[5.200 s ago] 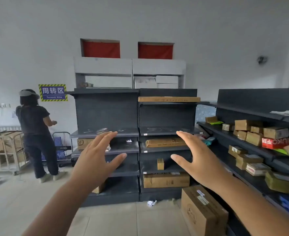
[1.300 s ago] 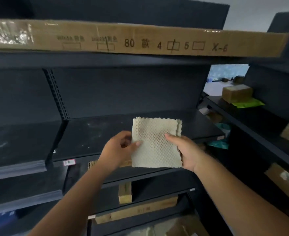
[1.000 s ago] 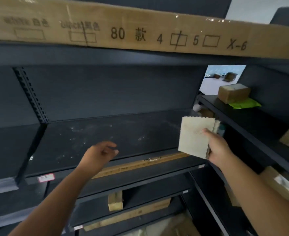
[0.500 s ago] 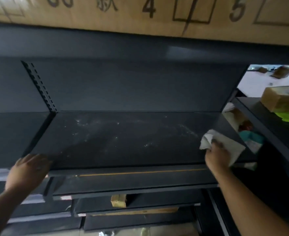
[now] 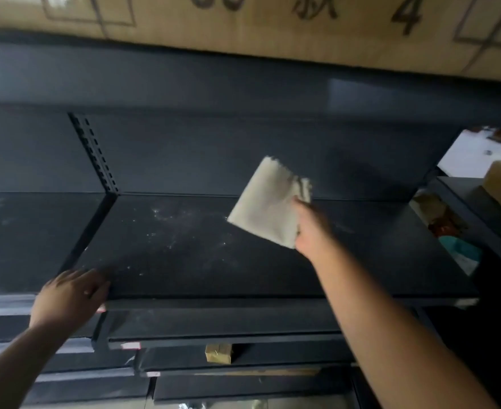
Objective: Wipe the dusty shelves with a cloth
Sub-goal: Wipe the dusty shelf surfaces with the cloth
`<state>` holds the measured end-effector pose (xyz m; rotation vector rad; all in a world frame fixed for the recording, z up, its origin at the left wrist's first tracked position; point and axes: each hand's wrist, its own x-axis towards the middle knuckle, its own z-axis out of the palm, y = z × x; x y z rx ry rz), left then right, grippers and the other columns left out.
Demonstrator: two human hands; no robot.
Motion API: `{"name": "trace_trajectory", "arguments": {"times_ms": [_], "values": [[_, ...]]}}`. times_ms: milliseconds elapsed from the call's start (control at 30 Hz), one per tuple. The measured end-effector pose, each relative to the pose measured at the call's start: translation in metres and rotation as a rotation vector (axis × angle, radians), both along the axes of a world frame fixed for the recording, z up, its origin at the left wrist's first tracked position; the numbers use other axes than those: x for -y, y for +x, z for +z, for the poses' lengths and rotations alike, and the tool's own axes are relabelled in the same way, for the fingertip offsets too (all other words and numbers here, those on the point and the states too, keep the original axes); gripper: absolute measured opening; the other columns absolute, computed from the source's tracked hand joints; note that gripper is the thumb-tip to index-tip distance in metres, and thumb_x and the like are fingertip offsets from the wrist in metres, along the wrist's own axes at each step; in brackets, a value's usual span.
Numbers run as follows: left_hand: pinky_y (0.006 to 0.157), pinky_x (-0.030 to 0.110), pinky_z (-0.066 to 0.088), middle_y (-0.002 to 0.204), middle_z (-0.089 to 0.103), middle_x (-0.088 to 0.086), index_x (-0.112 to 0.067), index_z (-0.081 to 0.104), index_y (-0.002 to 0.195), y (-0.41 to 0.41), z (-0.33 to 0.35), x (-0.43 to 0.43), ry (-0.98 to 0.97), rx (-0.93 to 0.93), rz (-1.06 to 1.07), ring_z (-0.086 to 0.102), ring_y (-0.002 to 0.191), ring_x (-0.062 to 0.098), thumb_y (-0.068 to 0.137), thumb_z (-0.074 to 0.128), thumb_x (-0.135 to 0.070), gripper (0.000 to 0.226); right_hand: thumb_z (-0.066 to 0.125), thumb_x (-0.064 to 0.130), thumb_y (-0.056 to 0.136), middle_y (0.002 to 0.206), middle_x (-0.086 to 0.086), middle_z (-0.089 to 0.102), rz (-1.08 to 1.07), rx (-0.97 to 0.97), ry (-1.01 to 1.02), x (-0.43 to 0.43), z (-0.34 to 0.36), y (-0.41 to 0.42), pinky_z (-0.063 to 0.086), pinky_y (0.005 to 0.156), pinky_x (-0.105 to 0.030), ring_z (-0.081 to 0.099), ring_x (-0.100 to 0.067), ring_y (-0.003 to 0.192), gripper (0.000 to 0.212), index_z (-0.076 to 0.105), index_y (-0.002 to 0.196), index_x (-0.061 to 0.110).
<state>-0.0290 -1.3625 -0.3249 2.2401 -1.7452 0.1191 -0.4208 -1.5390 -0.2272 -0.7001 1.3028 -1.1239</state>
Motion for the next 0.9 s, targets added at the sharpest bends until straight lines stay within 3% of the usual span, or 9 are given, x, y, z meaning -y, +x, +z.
{"name": "trace_trajectory", "arguments": {"times_ms": [100,200,300,433,567,667,767,833,900], "values": [[0.057,0.039,0.042,0.069,0.062,0.003,-0.016,0.067,0.074,0.006,-0.007,0.001,-0.029,-0.003,-0.034,0.059,0.067,0.034,0.078,0.045,-0.045,0.036,0.057,0.020,0.091,0.091,-0.006,0.066,-0.244,-0.051,-0.210,0.026,0.013,-0.076,0.052,0.082,-0.041,0.065,-0.020,0.074,0.021,0.061,0.111,0.013],[0.062,0.044,0.044,0.077,0.063,0.006,-0.015,0.069,0.077,0.009,-0.017,0.000,-0.085,-0.045,-0.028,0.058,0.070,0.035,0.078,0.048,-0.045,0.037,0.047,0.018,0.089,0.104,-0.019,0.062,-0.439,-0.601,-0.307,0.048,-0.001,-0.134,0.040,0.081,-0.033,0.061,-0.033,0.096,0.035,0.056,0.119,0.003],[0.062,0.044,0.044,0.075,0.062,0.008,-0.013,0.072,0.077,0.010,-0.021,-0.002,-0.150,-0.065,-0.024,0.056,0.067,0.035,0.079,0.049,-0.042,0.037,0.037,0.016,0.091,0.103,-0.016,0.057,-0.378,-1.042,-0.209,0.049,-0.034,-0.158,0.036,0.084,-0.034,0.055,-0.040,0.103,0.036,0.053,0.118,0.000],[0.059,0.041,0.045,0.072,0.063,0.006,-0.009,0.074,0.075,0.013,-0.024,-0.003,-0.244,-0.056,-0.075,0.055,0.064,0.034,0.081,0.050,-0.040,0.039,0.043,0.006,0.091,0.115,-0.028,0.063,-0.034,-1.230,-0.082,0.052,-0.088,-0.087,0.044,0.089,-0.043,0.059,-0.045,0.102,0.032,0.058,0.120,0.003],[0.059,0.041,0.047,0.071,0.063,0.005,-0.012,0.075,0.075,0.016,-0.027,-0.003,-0.300,-0.045,-0.097,0.058,0.064,0.034,0.080,0.052,-0.039,0.036,0.044,0.014,0.094,0.121,-0.018,0.065,0.359,-1.067,-0.311,0.018,-0.087,0.067,0.044,0.092,-0.035,0.061,-0.035,0.108,0.033,0.060,0.123,0.012],[0.063,0.044,0.048,0.073,0.063,0.005,-0.014,0.075,0.075,0.025,-0.037,-0.003,-0.291,-0.036,-0.110,0.058,0.066,0.035,0.081,0.052,-0.040,0.035,0.046,0.018,0.095,0.112,-0.016,0.067,0.602,-0.660,-0.305,-0.012,-0.050,0.145,0.039,0.071,-0.027,0.058,-0.022,0.092,0.028,0.061,0.117,0.012],[0.066,0.047,0.049,0.073,0.063,0.005,-0.018,0.075,0.077,0.031,-0.042,-0.003,-0.256,-0.058,-0.100,0.059,0.068,0.036,0.082,0.051,-0.042,0.033,0.051,0.031,0.093,0.098,-0.007,0.060,0.493,-0.299,-0.134,0.001,-0.025,0.154,0.045,0.075,-0.031,0.054,-0.019,0.090,0.026,0.060,0.113,0.018],[0.067,0.047,0.049,0.074,0.063,0.005,-0.019,0.075,0.077,0.034,-0.045,-0.002,-0.239,-0.086,-0.067,0.059,0.069,0.035,0.080,0.052,-0.043,0.033,0.055,0.033,0.090,0.101,-0.007,0.063,0.361,-0.186,-0.071,0.022,-0.017,0.127,0.051,0.088,-0.044,0.062,-0.027,0.099,0.017,0.060,0.101,0.021],[0.067,0.046,0.049,0.077,0.065,0.004,-0.018,0.075,0.079,0.037,-0.050,-0.001,-0.216,-0.095,-0.065,0.059,0.071,0.034,0.080,0.052,-0.045,0.035,0.058,0.029,0.089,0.108,-0.013,0.068,0.230,-0.058,-0.019,0.046,-0.013,0.081,0.053,0.089,-0.054,0.066,-0.033,0.101,0.022,0.063,0.104,0.015]]}}
